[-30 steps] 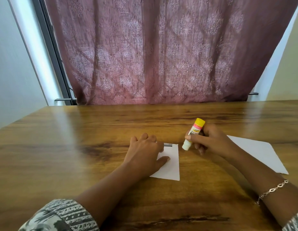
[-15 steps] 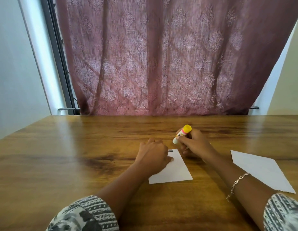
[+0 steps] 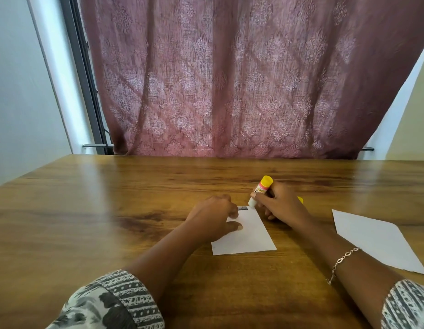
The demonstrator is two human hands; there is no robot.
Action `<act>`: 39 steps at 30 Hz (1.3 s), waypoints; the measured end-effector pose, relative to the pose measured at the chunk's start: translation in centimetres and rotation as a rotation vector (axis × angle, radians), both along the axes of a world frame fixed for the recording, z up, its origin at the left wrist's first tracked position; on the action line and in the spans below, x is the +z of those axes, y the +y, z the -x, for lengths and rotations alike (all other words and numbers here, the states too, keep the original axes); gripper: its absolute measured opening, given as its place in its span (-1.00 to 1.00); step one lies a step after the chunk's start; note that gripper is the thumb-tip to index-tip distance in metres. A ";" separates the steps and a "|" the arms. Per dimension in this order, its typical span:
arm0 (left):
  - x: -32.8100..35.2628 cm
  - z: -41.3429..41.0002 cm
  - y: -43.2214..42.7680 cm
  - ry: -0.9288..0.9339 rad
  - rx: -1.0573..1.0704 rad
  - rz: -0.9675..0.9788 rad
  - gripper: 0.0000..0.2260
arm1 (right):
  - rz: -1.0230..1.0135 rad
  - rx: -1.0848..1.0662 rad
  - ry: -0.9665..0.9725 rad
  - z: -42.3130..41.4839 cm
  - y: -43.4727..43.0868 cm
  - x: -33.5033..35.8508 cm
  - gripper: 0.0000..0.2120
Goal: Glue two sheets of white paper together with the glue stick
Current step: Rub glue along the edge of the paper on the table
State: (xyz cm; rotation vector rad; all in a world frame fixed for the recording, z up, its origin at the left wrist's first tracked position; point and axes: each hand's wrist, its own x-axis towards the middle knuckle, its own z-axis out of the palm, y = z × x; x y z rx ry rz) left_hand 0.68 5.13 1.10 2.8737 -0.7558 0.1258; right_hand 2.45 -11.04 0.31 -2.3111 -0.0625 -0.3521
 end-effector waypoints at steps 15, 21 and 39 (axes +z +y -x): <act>-0.2 -0.1 0.0 -0.016 -0.005 0.011 -0.67 | 0.033 0.031 0.008 0.9 -0.3 -0.1 -0.84; -0.3 -0.1 0.0 -0.021 -0.002 0.024 -0.68 | 0.011 0.039 0.020 1.9 -0.6 0.0 -0.85; -0.6 0.0 0.3 -0.029 0.002 0.044 -0.68 | 0.074 0.104 0.018 4.8 -0.6 0.7 -0.80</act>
